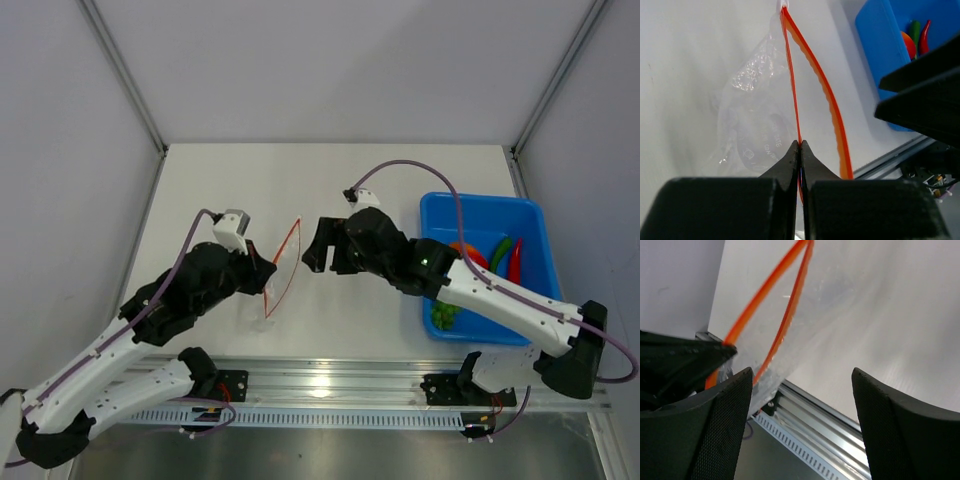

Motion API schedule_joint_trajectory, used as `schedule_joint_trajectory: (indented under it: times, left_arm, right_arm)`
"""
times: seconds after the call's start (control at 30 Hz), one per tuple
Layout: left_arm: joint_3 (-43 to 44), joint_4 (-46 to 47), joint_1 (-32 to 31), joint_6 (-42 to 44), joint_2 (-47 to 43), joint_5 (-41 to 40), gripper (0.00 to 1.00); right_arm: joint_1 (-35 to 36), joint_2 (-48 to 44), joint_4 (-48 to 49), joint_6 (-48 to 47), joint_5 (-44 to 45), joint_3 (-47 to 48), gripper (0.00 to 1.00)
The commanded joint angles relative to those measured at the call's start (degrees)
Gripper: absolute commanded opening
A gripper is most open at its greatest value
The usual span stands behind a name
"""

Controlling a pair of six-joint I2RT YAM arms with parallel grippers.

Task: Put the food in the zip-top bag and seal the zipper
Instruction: Open the zipper of the food storage bag at the center of the board.

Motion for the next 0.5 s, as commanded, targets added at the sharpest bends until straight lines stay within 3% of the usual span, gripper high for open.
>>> schedule_joint_trajectory:
  times: [0.0,0.3,0.47]
  left_arm:
    - [-0.59,2.25,-1.79,-2.76,1.04,-1.31,0.01]
    - [-0.33,3.04,-5.66,-5.05,3.50,-2.54,0.01]
    - [-0.24,2.34,-6.10,-5.05,2.62,-3.77,0.01]
  right_arm:
    - [-1.27,3.86,3.54,2.19,-3.40,4.35,0.81]
    - [-1.36,10.81,6.26,6.94,-5.24,2.07,0.76]
    - [-1.27,12.31,4.33,8.17,-4.19,0.49,0.58]
